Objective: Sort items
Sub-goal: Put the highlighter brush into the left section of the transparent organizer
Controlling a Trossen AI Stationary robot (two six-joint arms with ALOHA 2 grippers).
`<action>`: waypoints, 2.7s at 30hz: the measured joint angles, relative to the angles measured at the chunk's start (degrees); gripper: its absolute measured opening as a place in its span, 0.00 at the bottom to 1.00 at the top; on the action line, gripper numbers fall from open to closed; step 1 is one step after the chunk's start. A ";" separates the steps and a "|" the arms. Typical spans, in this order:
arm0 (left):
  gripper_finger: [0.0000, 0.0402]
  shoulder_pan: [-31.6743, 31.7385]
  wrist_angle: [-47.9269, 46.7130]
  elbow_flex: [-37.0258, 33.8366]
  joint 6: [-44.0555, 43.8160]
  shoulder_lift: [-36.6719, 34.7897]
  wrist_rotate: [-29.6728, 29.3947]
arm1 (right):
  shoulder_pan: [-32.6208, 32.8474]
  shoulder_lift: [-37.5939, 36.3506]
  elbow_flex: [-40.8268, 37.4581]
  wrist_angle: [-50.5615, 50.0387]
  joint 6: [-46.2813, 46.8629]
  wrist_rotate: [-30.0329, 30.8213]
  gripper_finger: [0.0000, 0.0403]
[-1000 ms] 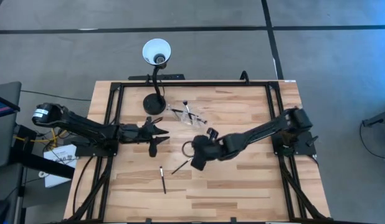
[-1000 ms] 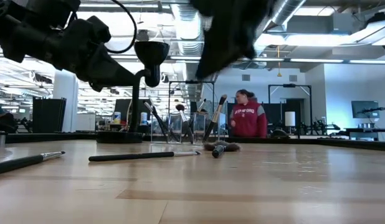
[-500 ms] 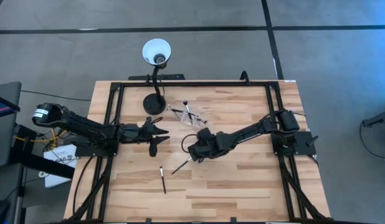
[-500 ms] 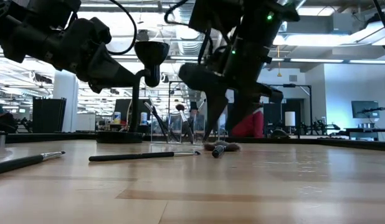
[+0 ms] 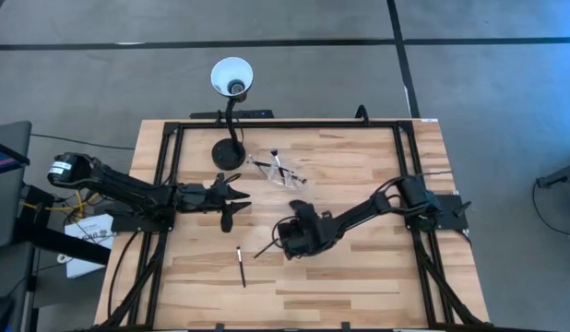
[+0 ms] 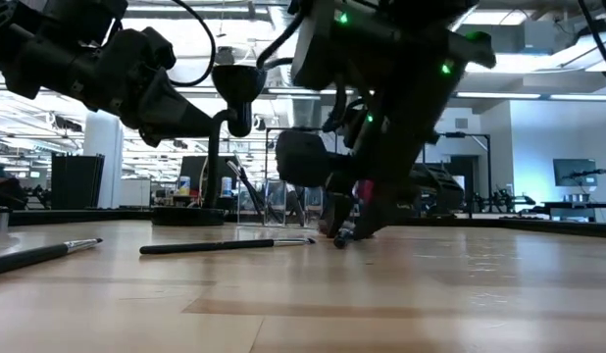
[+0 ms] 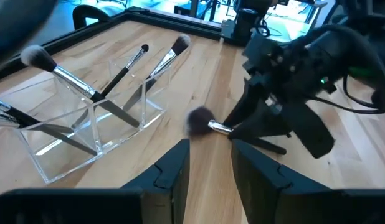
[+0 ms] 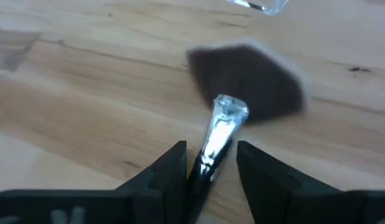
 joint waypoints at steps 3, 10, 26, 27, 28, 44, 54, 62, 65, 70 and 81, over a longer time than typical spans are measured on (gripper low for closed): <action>0.29 0.00 0.24 0.06 -0.02 0.04 0.02 | 0.12 2.47 0.09 0.76 0.45 3.14 0.31; 0.29 0.00 0.22 0.04 -0.02 0.00 0.01 | 0.04 5.32 0.13 1.40 -3.39 9.28 0.18; 0.29 0.00 0.22 0.04 -0.02 0.00 0.02 | 5.98 -10.37 -0.26 5.05 -27.53 22.04 0.13; 0.29 0.00 0.22 0.04 -0.02 0.00 0.02 | 6.67 -12.27 -0.32 5.09 -31.08 25.32 0.12; 0.29 0.00 0.22 0.04 -0.02 0.00 0.02 | 7.39 -14.29 -0.35 5.61 -34.76 28.70 0.11; 0.29 0.02 9.80 0.02 -2.34 0.02 0.44 | 9.94 -16.75 -11.48 3.98 -29.19 51.76 0.11; 0.29 0.20 20.56 0.03 -1.66 0.29 0.46 | 4.66 -8.28 -4.04 10.67 -39.72 51.99 0.12; 0.29 0.21 20.87 0.16 -1.68 1.97 0.20 | 4.37 -7.99 0.29 18.85 -59.24 49.04 0.12; 0.29 0.22 21.13 0.15 -1.68 2.26 0.15 | 4.67 -7.99 0.36 20.61 -61.46 48.23 0.11; 0.29 0.22 21.24 0.16 -1.67 2.27 0.13 | 5.29 -7.99 0.35 27.43 -72.10 43.43 0.12; 0.29 0.02 21.29 0.15 -1.68 2.14 0.00 | 8.19 -11.08 0.28 58.60 -115.75 33.60 0.12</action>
